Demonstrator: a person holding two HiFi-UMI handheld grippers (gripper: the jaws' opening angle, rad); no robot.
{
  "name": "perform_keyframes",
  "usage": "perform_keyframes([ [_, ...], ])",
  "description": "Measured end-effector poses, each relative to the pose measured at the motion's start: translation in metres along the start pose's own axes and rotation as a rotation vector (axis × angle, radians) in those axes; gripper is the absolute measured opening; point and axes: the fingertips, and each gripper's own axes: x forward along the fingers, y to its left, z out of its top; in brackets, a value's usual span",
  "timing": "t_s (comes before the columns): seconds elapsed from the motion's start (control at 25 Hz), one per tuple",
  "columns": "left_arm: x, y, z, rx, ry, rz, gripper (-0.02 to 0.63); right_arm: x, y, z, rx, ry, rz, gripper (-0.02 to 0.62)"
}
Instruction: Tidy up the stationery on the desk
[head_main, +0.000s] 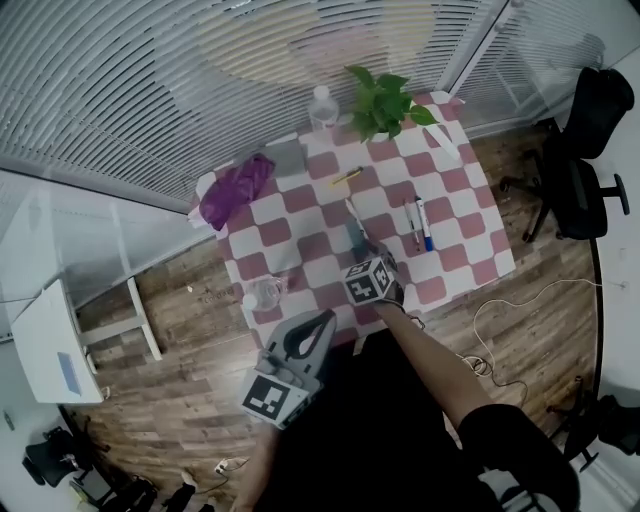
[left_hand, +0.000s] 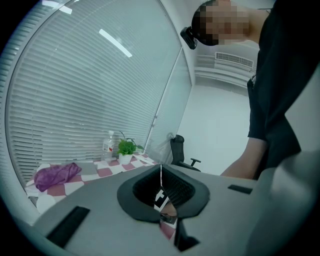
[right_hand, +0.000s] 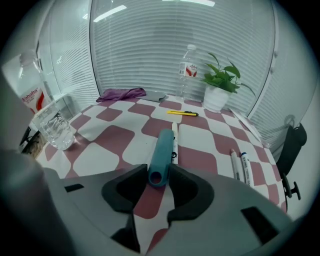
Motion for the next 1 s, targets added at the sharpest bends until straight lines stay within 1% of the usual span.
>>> perform_keyframes([
  [0.12,-0.003,0.002,-0.002,0.006,0.005,-0.006,0.034,0.0,-0.001,0.0,-0.005,-0.002,-0.018,0.152],
  [0.24,-0.004,0.003,-0.001,0.011,0.001,-0.014,0.034,-0.003,0.0,0.0,0.009,-0.006,-0.016,0.149],
  [0.48,0.002,-0.002,0.003,0.016,-0.014,-0.04,0.034,-0.012,0.006,0.002,0.017,-0.021,0.027,0.146],
  [0.6,0.007,-0.007,0.003,0.018,-0.013,-0.053,0.034,-0.022,0.006,0.006,0.022,-0.051,0.042,0.144],
  [1.0,0.029,-0.024,0.004,0.019,-0.017,-0.09,0.034,-0.058,-0.034,0.011,0.104,-0.167,0.033,0.143],
])
